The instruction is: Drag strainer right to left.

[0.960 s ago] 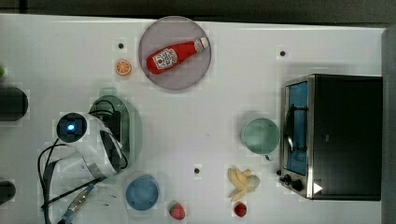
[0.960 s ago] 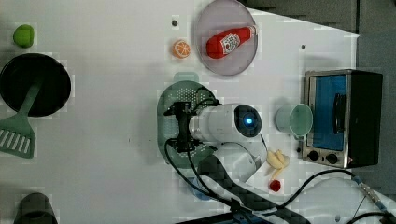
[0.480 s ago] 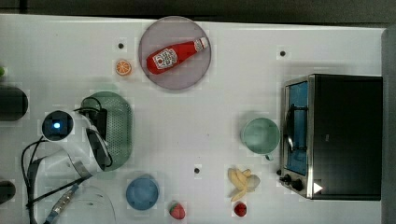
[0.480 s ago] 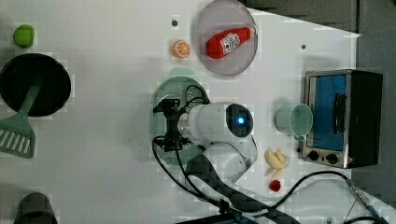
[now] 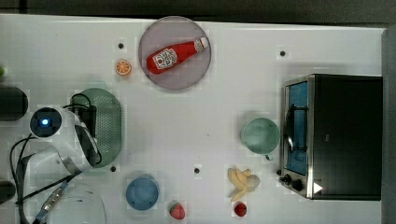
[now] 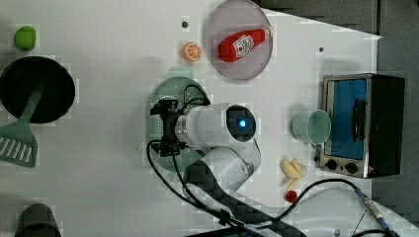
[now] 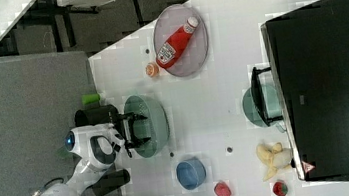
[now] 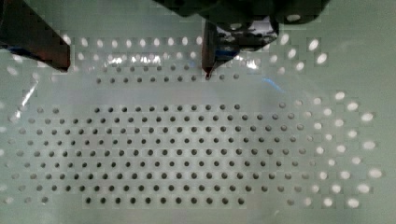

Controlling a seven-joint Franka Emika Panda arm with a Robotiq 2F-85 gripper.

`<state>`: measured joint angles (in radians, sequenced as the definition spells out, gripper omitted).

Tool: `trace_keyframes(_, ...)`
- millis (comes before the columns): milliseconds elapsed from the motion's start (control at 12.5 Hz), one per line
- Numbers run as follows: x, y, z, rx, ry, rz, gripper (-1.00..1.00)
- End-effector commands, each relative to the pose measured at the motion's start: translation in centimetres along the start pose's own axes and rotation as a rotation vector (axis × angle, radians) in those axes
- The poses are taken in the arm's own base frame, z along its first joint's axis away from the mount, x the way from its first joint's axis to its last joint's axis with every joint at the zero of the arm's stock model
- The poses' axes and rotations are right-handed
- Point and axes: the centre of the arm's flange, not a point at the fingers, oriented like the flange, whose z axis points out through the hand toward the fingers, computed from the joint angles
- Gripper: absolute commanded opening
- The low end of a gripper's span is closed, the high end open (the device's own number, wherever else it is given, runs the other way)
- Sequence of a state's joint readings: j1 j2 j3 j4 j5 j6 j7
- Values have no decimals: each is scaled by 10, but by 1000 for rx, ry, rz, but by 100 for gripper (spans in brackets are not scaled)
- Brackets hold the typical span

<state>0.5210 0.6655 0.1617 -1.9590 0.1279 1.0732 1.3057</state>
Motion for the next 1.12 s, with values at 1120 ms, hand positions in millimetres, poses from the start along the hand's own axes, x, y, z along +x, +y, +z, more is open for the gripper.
trace_keyframes(1120, 153, -62, -341, 75, 147, -519, 100)
